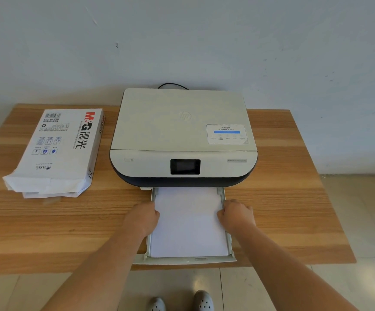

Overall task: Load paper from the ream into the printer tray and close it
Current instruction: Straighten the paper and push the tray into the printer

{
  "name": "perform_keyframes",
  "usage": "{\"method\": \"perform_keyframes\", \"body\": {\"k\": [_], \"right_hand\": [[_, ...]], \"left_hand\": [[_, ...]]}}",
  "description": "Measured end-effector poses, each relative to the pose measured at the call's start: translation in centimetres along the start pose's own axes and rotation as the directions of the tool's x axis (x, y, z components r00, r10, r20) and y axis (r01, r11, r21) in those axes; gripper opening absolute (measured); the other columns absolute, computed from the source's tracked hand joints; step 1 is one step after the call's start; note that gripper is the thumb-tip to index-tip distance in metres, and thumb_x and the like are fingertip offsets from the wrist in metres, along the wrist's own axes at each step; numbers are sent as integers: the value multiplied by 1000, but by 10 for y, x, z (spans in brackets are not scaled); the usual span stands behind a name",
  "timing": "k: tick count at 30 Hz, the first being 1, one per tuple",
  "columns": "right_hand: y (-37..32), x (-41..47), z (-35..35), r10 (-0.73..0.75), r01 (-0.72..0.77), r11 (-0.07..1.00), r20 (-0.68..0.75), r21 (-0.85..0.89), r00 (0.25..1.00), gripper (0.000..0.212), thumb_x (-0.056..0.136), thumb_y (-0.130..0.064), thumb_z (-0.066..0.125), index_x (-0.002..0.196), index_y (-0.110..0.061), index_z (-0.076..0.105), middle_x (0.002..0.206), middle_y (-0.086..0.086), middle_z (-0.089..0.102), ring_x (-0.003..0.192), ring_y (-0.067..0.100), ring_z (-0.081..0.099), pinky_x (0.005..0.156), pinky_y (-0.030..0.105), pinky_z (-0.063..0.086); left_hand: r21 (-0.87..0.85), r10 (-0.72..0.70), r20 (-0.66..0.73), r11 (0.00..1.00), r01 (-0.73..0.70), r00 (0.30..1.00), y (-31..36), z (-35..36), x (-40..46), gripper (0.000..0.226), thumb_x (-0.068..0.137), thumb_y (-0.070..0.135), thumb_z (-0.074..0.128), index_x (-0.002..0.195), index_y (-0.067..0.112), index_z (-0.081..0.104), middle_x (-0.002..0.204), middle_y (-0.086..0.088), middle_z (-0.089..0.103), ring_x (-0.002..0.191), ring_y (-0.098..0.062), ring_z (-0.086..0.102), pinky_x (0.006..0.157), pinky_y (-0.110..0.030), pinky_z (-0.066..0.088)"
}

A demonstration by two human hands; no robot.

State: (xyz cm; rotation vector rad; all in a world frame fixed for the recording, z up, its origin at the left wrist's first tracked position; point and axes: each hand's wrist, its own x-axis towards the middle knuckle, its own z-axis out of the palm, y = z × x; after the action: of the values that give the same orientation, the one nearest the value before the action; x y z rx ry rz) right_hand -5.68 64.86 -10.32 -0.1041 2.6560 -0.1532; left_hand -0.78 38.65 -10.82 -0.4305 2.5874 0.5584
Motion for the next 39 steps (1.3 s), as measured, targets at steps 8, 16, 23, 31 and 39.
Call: {"method": "perform_keyframes", "body": {"k": [8, 16, 23, 31, 39], "right_hand": [[4, -1, 0, -5, 5, 999, -4, -41, 1000, 28, 91, -38, 38, 100, -19, 57, 106, 2, 60, 87, 20, 52, 89, 41, 35], [5, -3, -1, 0, 1, 999, 16, -34, 1000, 27, 93, -41, 41, 102, -20, 57, 107, 1, 60, 94, 21, 57, 92, 42, 36], [3, -4, 0, 5, -4, 1000, 7, -29, 1000, 26, 94, -38, 37, 95, -18, 55, 100, 1, 59, 88, 21, 56, 92, 42, 34], [2, -1, 4, -8, 9, 998, 25, -63, 1000, 37, 96, -41, 35, 113, -17, 56, 113, 4, 60, 100, 23, 58, 94, 42, 35], [3, -5, -1, -8, 9, 999, 30, -48, 1000, 35, 96, -42, 35, 109, -18, 56, 110, 3, 61, 99, 22, 57, 95, 43, 35]], "left_hand": [[70, 44, -14, 997, -43, 999, -3, -1, -2, 19, 95, 31, 43, 94, 17, 56, 84, -1, 56, 79, -15, 57, 68, -29, 48], [109, 56, -35, 993, -52, 998, -4, 0, -4, 17, 95, 31, 45, 93, 18, 55, 82, 1, 54, 76, -14, 55, 65, -28, 45], [95, 68, -30, 993, -65, 997, -4, 0, -4, 17, 95, 28, 43, 97, 16, 56, 84, 0, 55, 78, -14, 54, 65, -26, 43], [92, 57, -27, 994, -54, 998, -3, 2, -2, 17, 95, 25, 42, 93, 14, 55, 84, -1, 54, 78, -15, 54, 67, -26, 42], [113, 76, -10, 991, -75, 997, -1, -2, -5, 21, 96, 31, 41, 97, 16, 56, 88, -1, 57, 80, -15, 56, 68, -28, 44]]}}
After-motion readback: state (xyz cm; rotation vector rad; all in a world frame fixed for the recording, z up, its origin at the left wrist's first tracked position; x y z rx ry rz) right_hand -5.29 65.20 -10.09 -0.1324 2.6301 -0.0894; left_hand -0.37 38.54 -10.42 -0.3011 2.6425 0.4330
